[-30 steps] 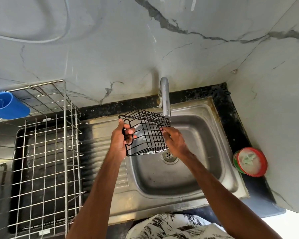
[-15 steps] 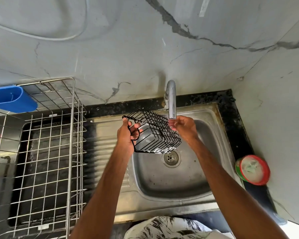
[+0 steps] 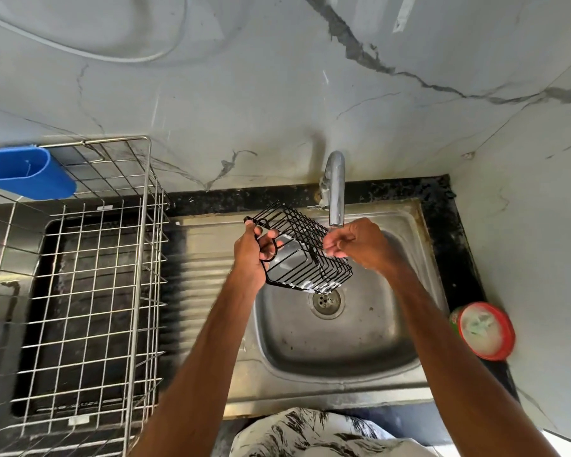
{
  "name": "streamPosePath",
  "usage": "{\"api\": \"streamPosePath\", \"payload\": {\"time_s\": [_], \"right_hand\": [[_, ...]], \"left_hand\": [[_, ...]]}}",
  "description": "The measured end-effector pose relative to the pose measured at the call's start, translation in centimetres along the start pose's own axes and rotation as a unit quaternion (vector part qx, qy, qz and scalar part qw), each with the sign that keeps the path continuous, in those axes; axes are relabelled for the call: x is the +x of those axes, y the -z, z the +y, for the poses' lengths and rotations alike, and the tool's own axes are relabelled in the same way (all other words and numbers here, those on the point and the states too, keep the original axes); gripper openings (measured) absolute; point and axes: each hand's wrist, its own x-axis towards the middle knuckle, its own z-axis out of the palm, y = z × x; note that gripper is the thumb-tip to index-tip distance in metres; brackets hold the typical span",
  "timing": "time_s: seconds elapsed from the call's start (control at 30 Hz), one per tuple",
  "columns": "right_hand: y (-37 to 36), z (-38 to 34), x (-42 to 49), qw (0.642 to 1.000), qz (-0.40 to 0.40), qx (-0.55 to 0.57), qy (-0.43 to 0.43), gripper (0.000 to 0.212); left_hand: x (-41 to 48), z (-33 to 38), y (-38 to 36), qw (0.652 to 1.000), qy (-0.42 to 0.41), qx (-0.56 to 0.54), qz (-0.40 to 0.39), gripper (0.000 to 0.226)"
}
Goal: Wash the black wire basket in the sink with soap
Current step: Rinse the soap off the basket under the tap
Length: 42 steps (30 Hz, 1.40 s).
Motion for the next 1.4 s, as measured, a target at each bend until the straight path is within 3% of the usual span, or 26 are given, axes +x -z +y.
{"api": "streamPosePath", "payload": {"time_s": [0.13, 0.2, 0.3, 0.43, 0.6, 0.77, 0.93, 1.03, 1.13, 1.3, 1.4], "right_hand": [[0.0, -1.2, -0.7, 0.994, 0.064, -0.085, 0.004, 0.023], [-0.2, -2.0, -0.9, 0.996, 0.04, -0.079, -0.014, 0.028], [-2.4, -3.0, -1.4, 0.998, -0.056, -0.014, -0.028, 0.062], [-6.7, -4.5, -1.2, 0.993, -0.085, 0.042, 0.069, 0.066], [-8.1, -4.8, -0.1, 0.987, -0.083, -0.01, 0.137, 0.065], [-6.5, 0.1, 1.4, 0.995, -0.084, 0.01, 0.048, 0.069], [-6.2, 6.9, 3.1, 0.996, -0.085, -0.005, -0.028, 0.098], [-6.9, 6.2, 2.2, 0.997, -0.034, -0.009, -0.062, 0.112], [-7.8, 3.9, 1.4, 0.995, 0.022, -0.034, -0.088, 0.108], [-10.7, -0.9, -0.2, 0.992, 0.043, -0.036, 0.112, 0.079], [-10.9, -1.3, 0.2, 0.981, 0.079, -0.009, 0.179, 0.07]], "left_hand": [[0.7, -0.3, 0.3, 1.0, 0.013, -0.018, 0.021, 0.042], [0.8, -0.3, 0.3, 0.999, 0.014, -0.018, 0.043, 0.041], [0.7, -0.5, 0.1, 0.998, 0.006, -0.029, 0.051, 0.038], [0.2, -0.6, -0.3, 0.998, -0.01, -0.004, 0.064, 0.038], [0.4, -0.2, 0.2, 0.999, -0.003, -0.025, 0.035, 0.042], [0.8, 0.2, 1.2, 1.0, -0.001, -0.019, 0.0, 0.048], [0.8, 0.2, 2.0, 1.0, -0.006, 0.009, -0.025, 0.054], [0.4, -0.1, 2.0, 0.998, -0.004, 0.038, -0.04, 0.046], [0.1, -0.3, 2.2, 0.996, -0.009, 0.071, -0.058, 0.045], [-0.5, -0.5, 1.4, 0.981, -0.065, 0.161, -0.086, 0.048], [-0.6, -0.3, 1.5, 0.978, -0.071, 0.171, -0.101, 0.049]]}}
